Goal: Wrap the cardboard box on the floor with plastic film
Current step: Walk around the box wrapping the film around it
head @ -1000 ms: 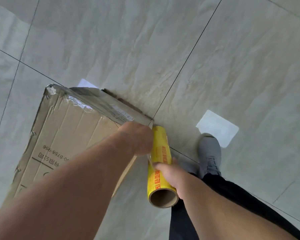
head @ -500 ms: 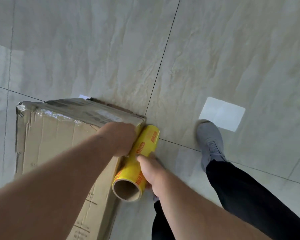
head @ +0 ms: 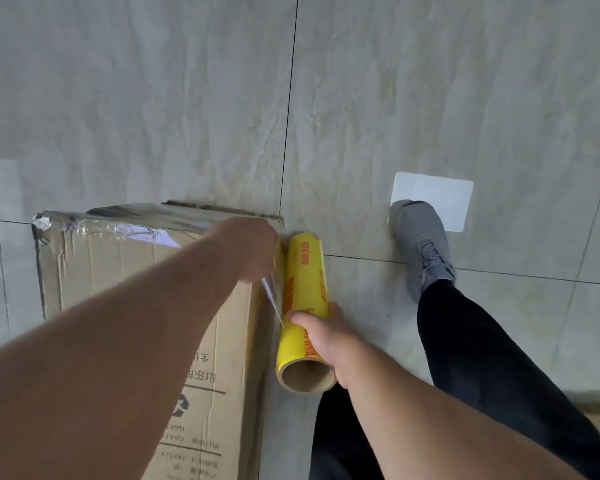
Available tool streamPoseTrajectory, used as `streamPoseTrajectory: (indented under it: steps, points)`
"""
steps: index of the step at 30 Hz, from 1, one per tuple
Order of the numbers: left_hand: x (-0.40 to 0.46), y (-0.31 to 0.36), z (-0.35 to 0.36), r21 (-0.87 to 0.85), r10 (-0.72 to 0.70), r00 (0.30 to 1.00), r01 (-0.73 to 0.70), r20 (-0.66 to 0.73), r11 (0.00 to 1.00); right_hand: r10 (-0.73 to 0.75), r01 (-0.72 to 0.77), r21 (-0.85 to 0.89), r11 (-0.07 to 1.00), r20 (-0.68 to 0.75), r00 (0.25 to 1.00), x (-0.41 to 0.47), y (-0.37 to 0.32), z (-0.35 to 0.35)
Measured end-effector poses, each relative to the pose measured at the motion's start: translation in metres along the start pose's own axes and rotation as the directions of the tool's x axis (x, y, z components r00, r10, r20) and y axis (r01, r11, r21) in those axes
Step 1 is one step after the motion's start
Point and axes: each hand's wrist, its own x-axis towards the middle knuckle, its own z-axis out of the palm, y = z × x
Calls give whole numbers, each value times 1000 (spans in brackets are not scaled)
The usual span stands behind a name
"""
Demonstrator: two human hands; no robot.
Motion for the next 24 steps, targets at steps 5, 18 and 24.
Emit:
streamPoseTrajectory:
  steps: [5,18,24]
  points:
    - [-4,5,-7,-54,-39,999,38,-9,998,81,-68,-332,941,25,996,-6,-10,5]
    - [-7,2,0,-84,-96,993,90,-65,992,228,-326,329,886,302,926,-2,36,23]
    - [-6,7,3,-58,-130,989,127,-64,990,99,-195,362,911,267,959,3,42,27]
